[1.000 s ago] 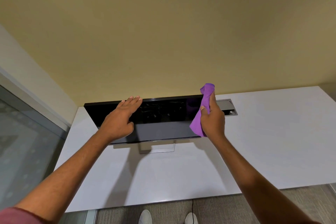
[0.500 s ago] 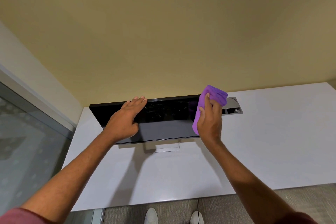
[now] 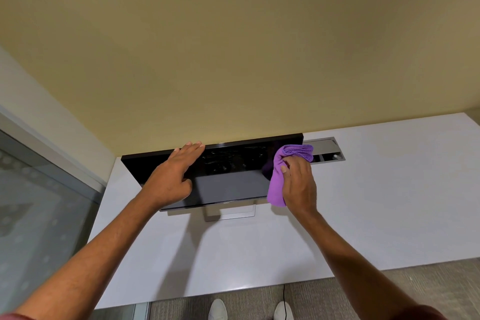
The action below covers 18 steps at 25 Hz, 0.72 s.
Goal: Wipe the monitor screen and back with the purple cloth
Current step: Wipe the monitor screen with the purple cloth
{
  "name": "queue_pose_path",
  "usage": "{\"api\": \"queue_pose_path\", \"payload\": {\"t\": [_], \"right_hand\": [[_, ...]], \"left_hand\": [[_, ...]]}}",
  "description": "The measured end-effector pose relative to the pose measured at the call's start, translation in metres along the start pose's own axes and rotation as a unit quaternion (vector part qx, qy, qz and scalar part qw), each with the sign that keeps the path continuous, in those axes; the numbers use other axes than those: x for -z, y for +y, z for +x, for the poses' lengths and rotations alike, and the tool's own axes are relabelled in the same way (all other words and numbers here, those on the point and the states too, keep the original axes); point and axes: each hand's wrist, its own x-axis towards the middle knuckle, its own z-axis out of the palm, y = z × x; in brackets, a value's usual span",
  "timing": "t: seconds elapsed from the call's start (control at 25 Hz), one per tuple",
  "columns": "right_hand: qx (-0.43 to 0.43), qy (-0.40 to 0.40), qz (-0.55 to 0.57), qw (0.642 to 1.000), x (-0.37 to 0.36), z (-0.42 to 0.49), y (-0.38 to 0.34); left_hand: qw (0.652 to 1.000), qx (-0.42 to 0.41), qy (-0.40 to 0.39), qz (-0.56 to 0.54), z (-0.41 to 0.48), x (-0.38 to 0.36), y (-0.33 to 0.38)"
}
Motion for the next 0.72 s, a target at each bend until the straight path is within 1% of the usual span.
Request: {"api": "queue_pose_path", "payload": {"t": [0.12, 0.28, 0.4, 0.48, 0.6, 0.72], "right_hand": [[0.015, 0.029, -0.070, 0.997, 0.001, 0.001, 0.002], [0.026, 0.022, -0.123, 0.992, -0.011, -0.012, 0.008], [0.050, 0.041, -0.127, 0.990, -0.028, -0.023, 0.018], [0.061, 0.050, -0.135, 0.988, -0.040, -0.023, 0.024], [0.090, 0.058, -0.133, 0.985, -0.048, -0.017, 0.029], [0.123, 0.086, -0.126, 0.981, -0.048, 0.007, 0.029]], "left_hand": [[1.000, -0.002, 0.006, -0.009, -0.002, 0.001, 0.001], [0.999, -0.008, 0.034, -0.009, -0.004, -0.004, -0.001], [0.997, -0.013, 0.076, -0.021, -0.004, -0.008, -0.004], [0.993, -0.030, 0.104, -0.036, 0.002, -0.008, -0.008], [0.989, -0.058, 0.119, -0.072, 0.002, -0.018, -0.014], [0.983, -0.089, 0.131, -0.091, 0.002, -0.025, -0.022]]}}
